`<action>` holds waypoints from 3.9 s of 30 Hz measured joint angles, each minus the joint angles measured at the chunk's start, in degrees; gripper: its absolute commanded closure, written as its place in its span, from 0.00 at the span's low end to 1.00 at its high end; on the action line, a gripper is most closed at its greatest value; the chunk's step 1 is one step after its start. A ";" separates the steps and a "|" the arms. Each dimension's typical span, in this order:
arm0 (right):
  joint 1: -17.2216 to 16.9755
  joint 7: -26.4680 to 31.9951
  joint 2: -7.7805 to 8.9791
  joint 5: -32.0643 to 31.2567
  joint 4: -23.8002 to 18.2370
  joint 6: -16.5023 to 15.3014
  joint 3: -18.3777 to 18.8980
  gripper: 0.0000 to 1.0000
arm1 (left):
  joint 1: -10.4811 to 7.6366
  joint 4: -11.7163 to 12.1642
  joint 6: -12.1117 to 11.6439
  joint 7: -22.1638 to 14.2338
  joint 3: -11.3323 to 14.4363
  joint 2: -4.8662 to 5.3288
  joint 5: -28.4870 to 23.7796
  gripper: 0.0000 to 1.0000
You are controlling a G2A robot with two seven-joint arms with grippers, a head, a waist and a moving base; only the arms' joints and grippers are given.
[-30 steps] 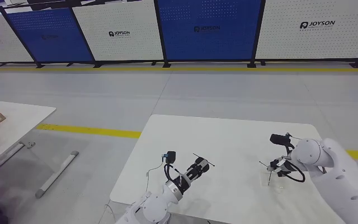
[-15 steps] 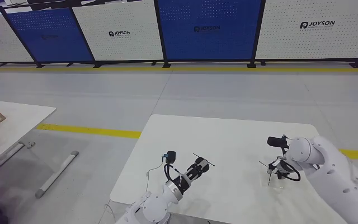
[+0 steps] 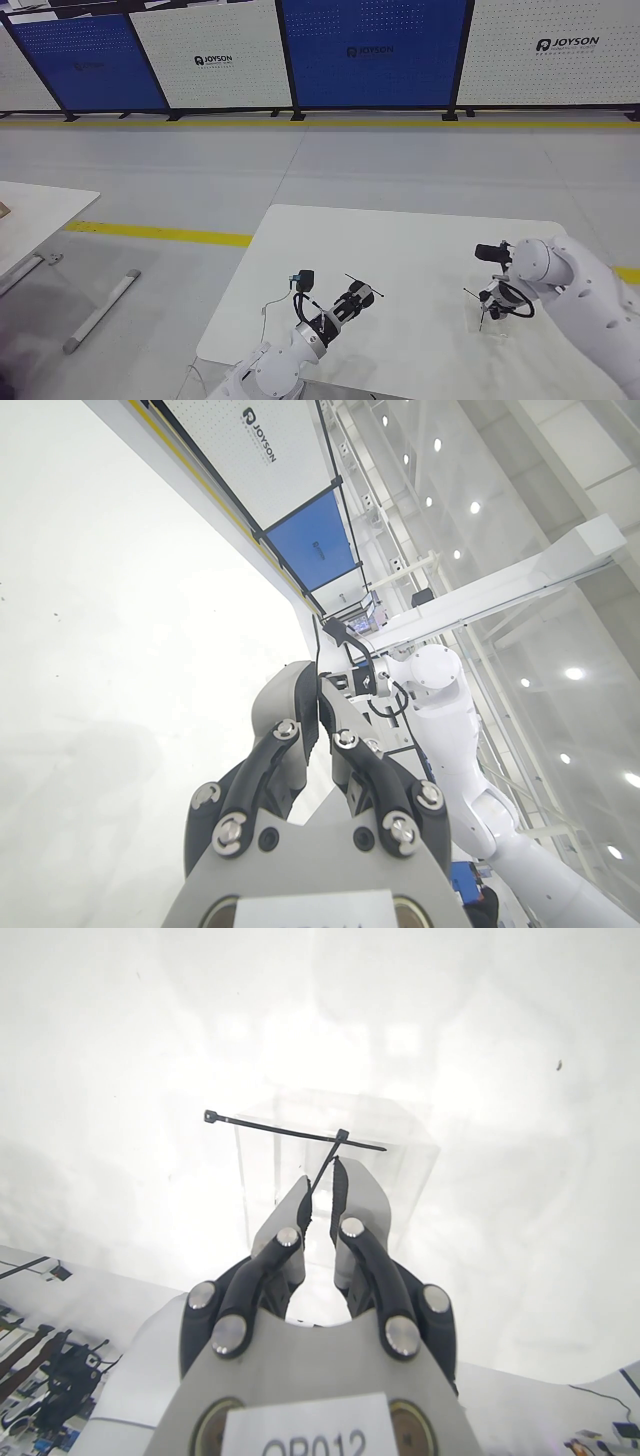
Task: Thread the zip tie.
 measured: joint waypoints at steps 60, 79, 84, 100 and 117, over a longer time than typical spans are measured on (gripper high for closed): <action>-6.48 -5.30 1.49 -5.27 -6.20 2.18 9.55 1.00 | 0.00 0.00 0.00 0.00 0.00 0.00 0.00 1.00; -11.06 -9.45 2.84 -5.97 -10.34 2.11 15.54 1.00 | 0.00 0.00 0.00 0.00 0.00 0.00 0.00 1.00; -14.19 -15.41 3.68 -4.14 -15.06 1.68 19.78 1.00 | 0.00 0.00 0.00 0.00 0.00 0.00 0.00 1.00; -23.85 -17.66 6.76 -3.70 -29.76 0.56 31.27 1.00 | 0.00 0.00 0.00 0.00 0.00 0.00 0.00 1.00; -35.91 -29.32 7.21 9.64 -35.92 -6.73 39.74 1.00 | 0.00 0.00 0.00 0.00 0.00 0.00 0.00 1.00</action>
